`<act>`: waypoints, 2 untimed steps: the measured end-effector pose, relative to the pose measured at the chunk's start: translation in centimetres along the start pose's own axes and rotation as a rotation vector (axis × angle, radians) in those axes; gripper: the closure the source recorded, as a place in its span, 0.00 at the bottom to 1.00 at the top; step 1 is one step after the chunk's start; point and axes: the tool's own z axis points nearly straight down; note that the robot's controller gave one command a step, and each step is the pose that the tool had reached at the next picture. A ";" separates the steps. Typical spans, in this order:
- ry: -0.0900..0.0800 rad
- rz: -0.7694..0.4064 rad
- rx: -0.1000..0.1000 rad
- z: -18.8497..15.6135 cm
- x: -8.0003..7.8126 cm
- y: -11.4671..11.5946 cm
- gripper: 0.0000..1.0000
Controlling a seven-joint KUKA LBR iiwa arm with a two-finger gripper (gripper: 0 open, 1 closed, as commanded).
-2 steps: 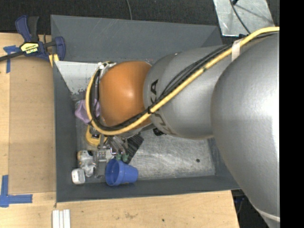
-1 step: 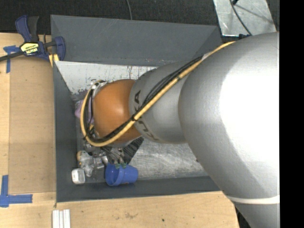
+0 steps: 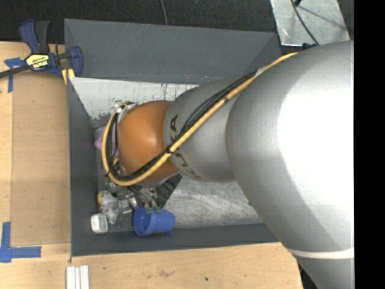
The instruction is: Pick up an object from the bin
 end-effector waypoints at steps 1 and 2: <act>-0.003 0.003 -0.002 -12.5 0.9 -0.9 1.00; -0.003 0.005 -0.002 -12.5 0.9 -0.9 0.00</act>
Offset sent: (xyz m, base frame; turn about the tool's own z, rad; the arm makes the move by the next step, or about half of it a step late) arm 0.0000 0.0000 0.0000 0.0000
